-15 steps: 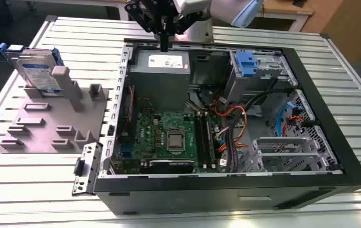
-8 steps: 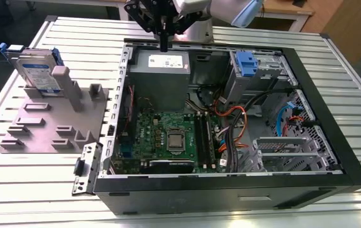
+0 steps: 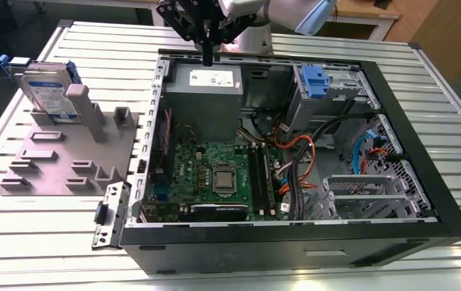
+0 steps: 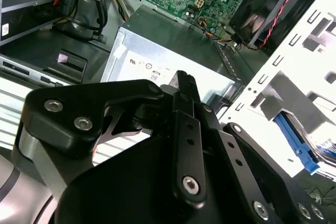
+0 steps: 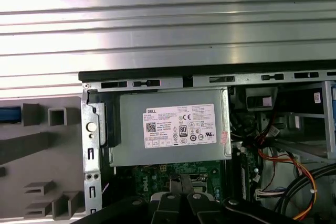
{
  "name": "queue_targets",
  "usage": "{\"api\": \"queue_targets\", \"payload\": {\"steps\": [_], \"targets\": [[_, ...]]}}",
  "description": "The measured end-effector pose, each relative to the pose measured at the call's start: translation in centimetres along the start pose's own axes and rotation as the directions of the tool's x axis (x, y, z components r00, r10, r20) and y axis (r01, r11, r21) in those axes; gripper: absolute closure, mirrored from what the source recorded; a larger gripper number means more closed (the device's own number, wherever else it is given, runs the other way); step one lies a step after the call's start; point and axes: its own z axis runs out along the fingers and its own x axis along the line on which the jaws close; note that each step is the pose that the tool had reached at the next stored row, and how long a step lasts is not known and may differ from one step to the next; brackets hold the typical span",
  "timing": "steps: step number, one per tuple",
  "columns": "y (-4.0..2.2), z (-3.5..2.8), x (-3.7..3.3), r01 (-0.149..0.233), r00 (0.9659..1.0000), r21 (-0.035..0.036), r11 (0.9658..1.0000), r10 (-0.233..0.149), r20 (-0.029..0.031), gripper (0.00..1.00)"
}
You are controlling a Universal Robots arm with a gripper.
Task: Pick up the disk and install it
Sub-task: 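Reach for the disk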
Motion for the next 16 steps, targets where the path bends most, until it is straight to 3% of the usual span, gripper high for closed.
{"api": "queue_targets", "payload": {"steps": [16], "targets": [[-0.03,0.00,0.52,0.000,1.0000,0.0000,1.0000,0.000,0.0000,0.89]]}}
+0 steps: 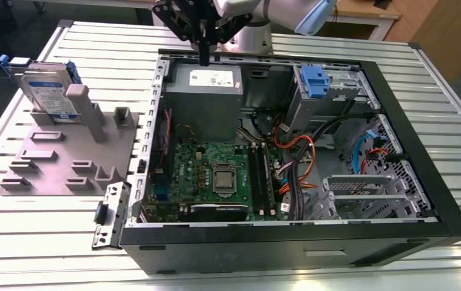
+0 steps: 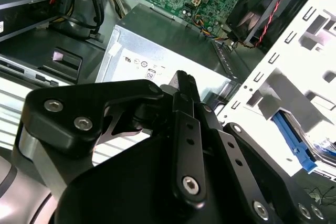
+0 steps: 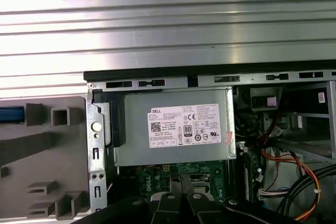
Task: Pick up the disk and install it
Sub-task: 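Reach for the disk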
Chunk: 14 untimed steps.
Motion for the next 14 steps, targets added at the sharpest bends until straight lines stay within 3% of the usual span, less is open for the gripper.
{"api": "queue_targets", "payload": {"steps": [14], "targets": [[-0.03,0.01,0.42,0.000,1.0000,0.0000,1.0000,0.000,0.0001,0.89]]}}
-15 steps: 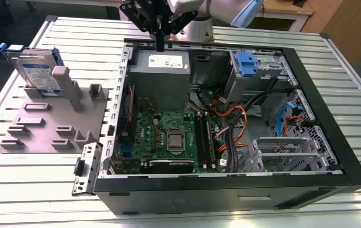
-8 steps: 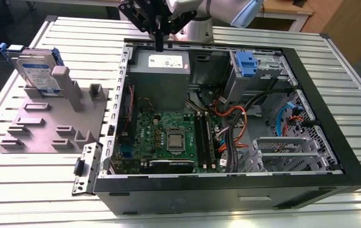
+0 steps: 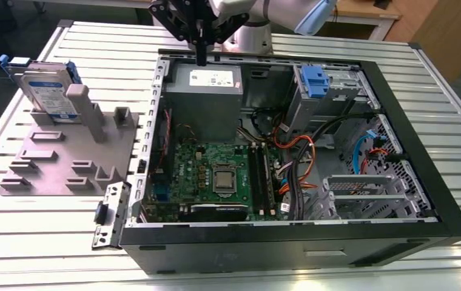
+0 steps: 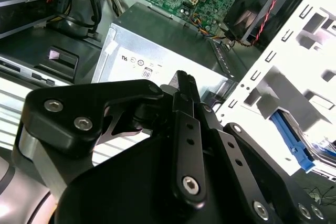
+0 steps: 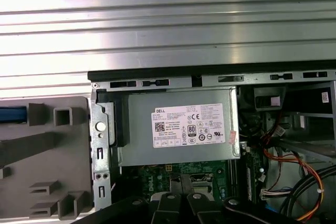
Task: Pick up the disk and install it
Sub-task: 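Reach for the disk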
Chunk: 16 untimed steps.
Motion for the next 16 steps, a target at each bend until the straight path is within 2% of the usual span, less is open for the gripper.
{"api": "queue_targets", "payload": {"steps": [16], "targets": [[-0.03,-0.01,0.36,0.000,1.0000,0.0001,1.0000,0.000,0.0000,0.89]]}}
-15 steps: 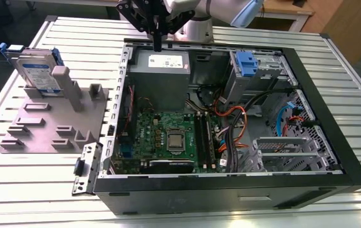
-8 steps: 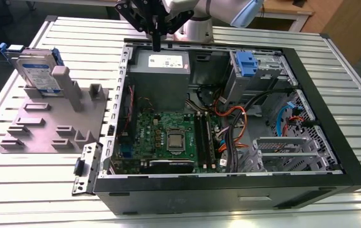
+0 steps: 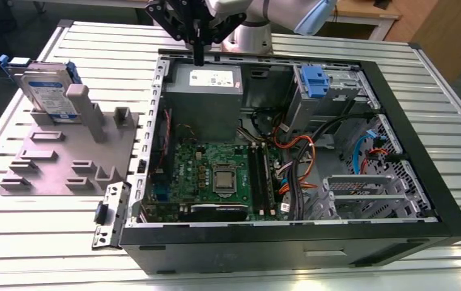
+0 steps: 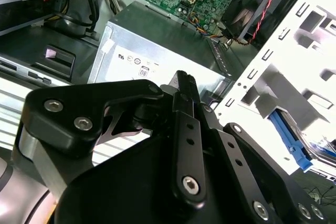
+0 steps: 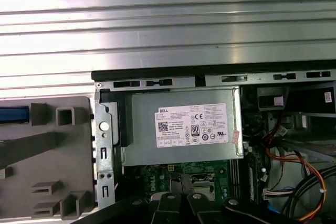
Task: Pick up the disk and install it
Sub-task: 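Reach for the disk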
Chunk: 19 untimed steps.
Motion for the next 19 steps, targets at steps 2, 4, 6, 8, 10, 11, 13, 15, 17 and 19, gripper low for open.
{"api": "queue_targets", "payload": {"steps": [2,4,6,8,10,11,13,15,17,19], "targets": [[-0.01,0.00,0.07,0.000,1.0000,0.0000,1.0000,0.000,0.0000,0.89],[-0.01,0.00,0.17,0.000,1.0000,0.0000,1.0000,0.000,0.0000,0.89],[0.02,-0.01,0.26,0.000,1.0000,0.0000,1.0000,0.000,-0.0001,0.89],[0.11,0.00,0.33,0.000,1.0000,0.0000,1.0000,0.000,0.0000,0.89],[0.24,0.00,0.46,0.000,1.0000,0.0000,1.0000,0.000,-0.0001,0.89],[0.28,0.00,0.52,0.000,1.0000,0.0000,1.0000,0.000,-0.0001,0.89],[0.31,0.00,0.62,0.000,1.0000,0.0000,1.0000,0.000,0.0000,0.89],[0.31,0.01,0.69,0.000,1.0000,0.0000,1.0000,0.000,0.0000,0.89],[0.31,0.01,0.73,0.000,1.0000,-0.0001,1.0000,0.000,0.0000,0.89],[0.30,0.02,0.78,0.000,1.0000,-0.0001,1.0000,0.000,0.0000,0.89]]}}
